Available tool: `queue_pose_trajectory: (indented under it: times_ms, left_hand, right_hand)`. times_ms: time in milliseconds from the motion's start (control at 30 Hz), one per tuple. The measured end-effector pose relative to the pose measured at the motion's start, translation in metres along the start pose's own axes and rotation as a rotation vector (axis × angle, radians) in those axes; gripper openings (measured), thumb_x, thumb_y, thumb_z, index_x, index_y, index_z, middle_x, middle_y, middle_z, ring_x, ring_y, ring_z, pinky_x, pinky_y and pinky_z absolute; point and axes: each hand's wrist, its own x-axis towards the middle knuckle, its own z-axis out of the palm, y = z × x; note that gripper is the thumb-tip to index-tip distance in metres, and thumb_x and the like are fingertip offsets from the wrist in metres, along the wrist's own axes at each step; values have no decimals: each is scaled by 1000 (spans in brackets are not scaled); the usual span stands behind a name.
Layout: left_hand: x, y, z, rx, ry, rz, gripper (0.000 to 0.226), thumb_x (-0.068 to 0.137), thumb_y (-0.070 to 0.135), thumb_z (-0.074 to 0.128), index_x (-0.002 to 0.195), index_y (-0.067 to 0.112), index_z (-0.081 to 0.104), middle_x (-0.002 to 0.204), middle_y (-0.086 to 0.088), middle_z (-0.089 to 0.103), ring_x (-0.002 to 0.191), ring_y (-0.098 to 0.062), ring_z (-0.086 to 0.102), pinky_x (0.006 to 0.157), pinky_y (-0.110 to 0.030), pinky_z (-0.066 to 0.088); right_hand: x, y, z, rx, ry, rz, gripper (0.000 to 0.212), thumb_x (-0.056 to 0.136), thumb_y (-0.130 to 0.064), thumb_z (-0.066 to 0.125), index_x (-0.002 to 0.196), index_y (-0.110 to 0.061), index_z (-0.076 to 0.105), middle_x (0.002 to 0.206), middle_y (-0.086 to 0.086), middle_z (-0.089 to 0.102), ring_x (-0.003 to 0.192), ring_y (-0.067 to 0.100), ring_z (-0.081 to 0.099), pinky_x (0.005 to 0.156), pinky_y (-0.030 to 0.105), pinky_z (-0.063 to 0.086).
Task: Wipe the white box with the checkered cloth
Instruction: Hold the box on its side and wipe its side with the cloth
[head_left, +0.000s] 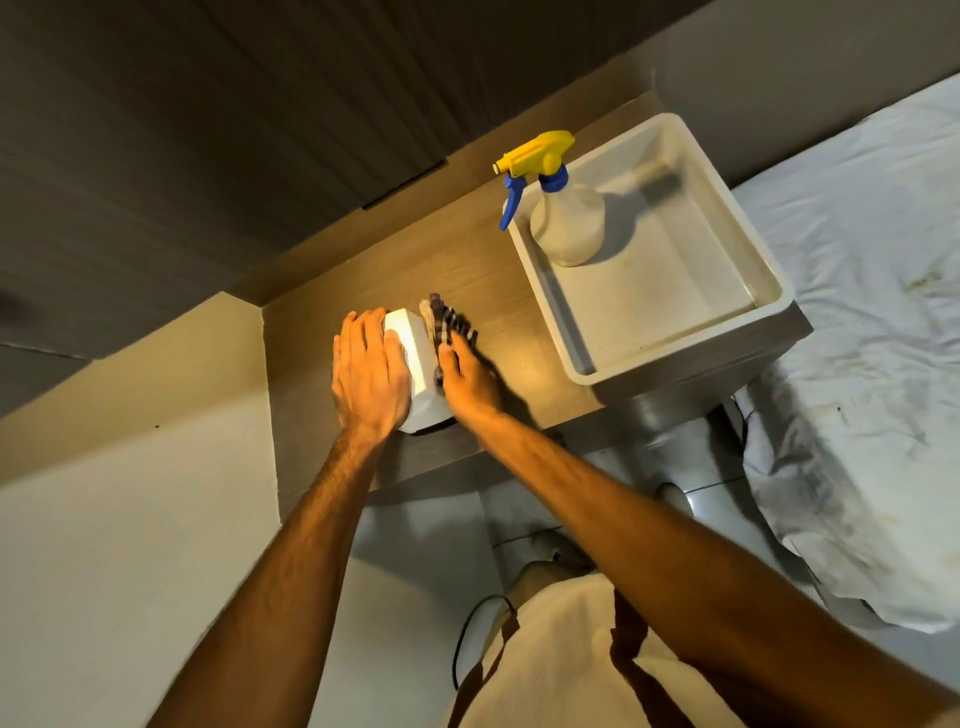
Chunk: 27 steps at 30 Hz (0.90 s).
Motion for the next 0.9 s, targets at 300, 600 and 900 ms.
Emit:
queue_pose_trajectory:
  times_ms: [300, 600, 900]
  left_hand:
    - [0, 0, -2, 10, -13, 1, 53, 105, 36, 26, 143, 7, 47, 149, -19, 52, 147, -36, 39, 124, -58, 27]
    - [0, -3, 0, 29, -19, 1, 53, 105, 35, 26, 145, 8, 47, 151, -18, 50, 150, -34, 35, 127, -56, 22]
    - [1, -3, 1, 34, 1, 11, 50, 105, 34, 29, 143, 8, 48, 150, -17, 51, 149, -35, 37, 127, -54, 23]
  right_hand:
    - [11, -29, 11, 23, -7, -83, 46, 108, -38, 35, 152, -28, 45, 144, 15, 57, 128, 35, 58, 107, 50, 51]
    - [-17, -4, 21, 86, 19, -50, 47, 106, -36, 39, 153, -29, 42, 146, 14, 56, 128, 33, 58, 106, 52, 53]
    - [7, -4, 11, 19, 21, 25, 46, 108, -38, 34, 153, -28, 42, 147, 16, 54, 131, 35, 55, 108, 50, 51]
